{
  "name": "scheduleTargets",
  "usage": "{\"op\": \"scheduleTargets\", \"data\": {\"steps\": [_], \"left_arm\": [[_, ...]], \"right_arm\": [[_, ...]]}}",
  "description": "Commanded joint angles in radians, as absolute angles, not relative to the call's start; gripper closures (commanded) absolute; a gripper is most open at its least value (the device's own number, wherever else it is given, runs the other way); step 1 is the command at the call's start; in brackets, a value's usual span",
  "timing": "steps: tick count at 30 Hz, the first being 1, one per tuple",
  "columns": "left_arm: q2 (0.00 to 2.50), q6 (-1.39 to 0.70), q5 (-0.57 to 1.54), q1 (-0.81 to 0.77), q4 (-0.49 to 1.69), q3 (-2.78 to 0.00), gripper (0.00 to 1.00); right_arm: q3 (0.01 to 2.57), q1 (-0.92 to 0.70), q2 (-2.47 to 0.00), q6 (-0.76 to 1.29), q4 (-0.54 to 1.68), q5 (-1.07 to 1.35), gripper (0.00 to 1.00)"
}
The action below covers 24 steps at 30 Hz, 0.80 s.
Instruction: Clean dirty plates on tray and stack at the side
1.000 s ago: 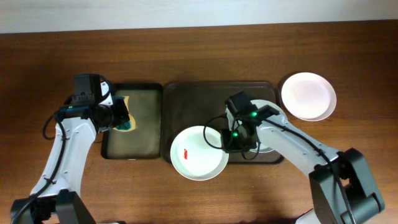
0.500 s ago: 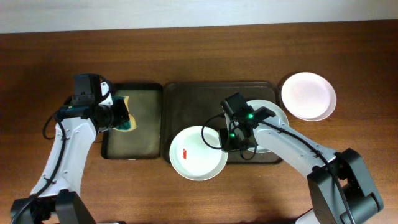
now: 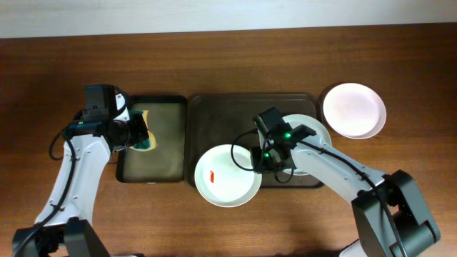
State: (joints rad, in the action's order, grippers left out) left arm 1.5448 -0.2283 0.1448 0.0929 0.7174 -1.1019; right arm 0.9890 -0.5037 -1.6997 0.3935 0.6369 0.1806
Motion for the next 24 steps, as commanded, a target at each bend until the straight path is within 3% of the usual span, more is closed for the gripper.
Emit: {"op": "scheduleTargets", "data": {"steps": [1, 3, 4, 10, 16, 21, 24], "left_arm": [[1.537, -0.234, 0.145, 0.094, 0.716, -1.105, 1.00], [1.537, -0.234, 0.145, 0.094, 0.716, -1.105, 1.00], [1.537, -0.234, 0.145, 0.094, 0.716, -1.105, 1.00], [1.537, -0.234, 0.145, 0.094, 0.716, -1.105, 1.00], [1.537, -0.234, 0.145, 0.094, 0.716, -1.105, 1.00], [1.537, -0.234, 0.145, 0.094, 0.715, -1.105, 1.00], [1.537, -0.234, 0.145, 0.094, 0.715, -1.105, 1.00]], "right_arm": [[0.934, -0.511, -1.708, 0.402, 0.595, 0.168, 0.75], [0.935, -0.511, -1.708, 0.402, 0.567, 0.178, 0.93], [0.936, -0.510, -1.708, 0.403, 0.548, 0.186, 0.96], [0.959, -0.473, -1.708, 0.548, 0.413, 0.096, 0.96], [0.958, -0.464, -1.708, 0.559, 0.346, 0.021, 0.95], [0.958, -0.464, -1.708, 0.558, 0.319, 0.013, 0.89], [0.985, -0.456, -1.700, 0.461, 0.335, 0.056, 0.63]]}}
